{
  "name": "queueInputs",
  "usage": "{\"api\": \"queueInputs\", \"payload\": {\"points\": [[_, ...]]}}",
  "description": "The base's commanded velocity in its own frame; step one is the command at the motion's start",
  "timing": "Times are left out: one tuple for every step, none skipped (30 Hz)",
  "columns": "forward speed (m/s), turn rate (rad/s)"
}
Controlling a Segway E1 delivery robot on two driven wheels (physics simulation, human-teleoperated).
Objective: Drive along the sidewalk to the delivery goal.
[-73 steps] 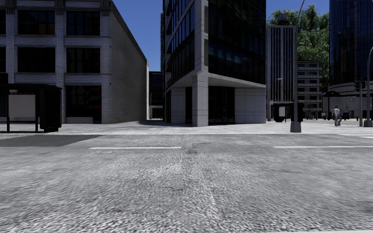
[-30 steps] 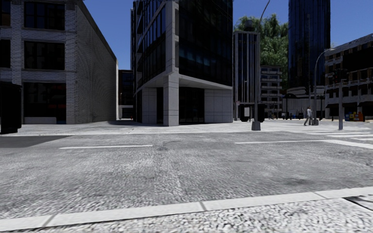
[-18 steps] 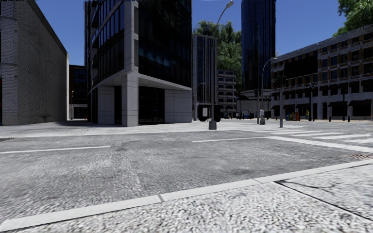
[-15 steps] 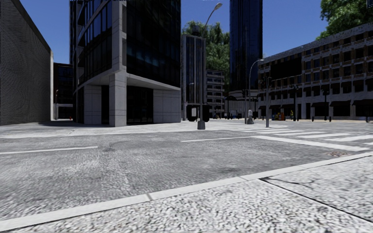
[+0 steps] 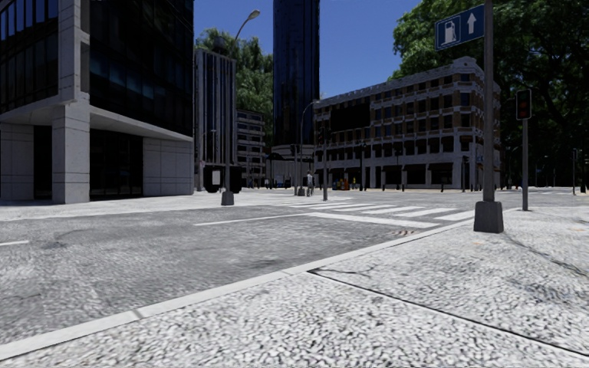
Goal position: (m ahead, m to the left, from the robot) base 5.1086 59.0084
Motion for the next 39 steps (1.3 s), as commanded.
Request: {"api": "queueInputs", "payload": {"points": [[0.00, 0.00], [0.00, 0.00], [0.00, 0.00], [0.00, 0.00], [0.00, 0.00], [0.00, 0.00], [0.00, 0.00], [0.00, 0.00], [0.00, -0.14], [0.00, -0.23], [0.12, -0.33], [0.12, -0.33], [2.00, -0.50], [2.00, -0.61], [2.00, -0.65], [2.00, -0.65], [2.00, -0.66], [2.00, -0.67], [2.00, -0.67], [2.00, -0.67], [2.00, -0.67], [2.00, -0.67], [2.00, -0.67], [2.00, -0.67], [2.00, -0.67], [2.00, -0.67], [2.00, -0.67], [2.00, -0.67], [2.00, -0.67], [2.00, -0.67], [2.00, -0.67], [2.00, -0.67], [2.00, -0.67], [2.00, -0.67], [2.00, -0.67], [2.00, -0.67], [2.00, -0.67], [2.00, -0.67], [2.00, -0.67]]}}
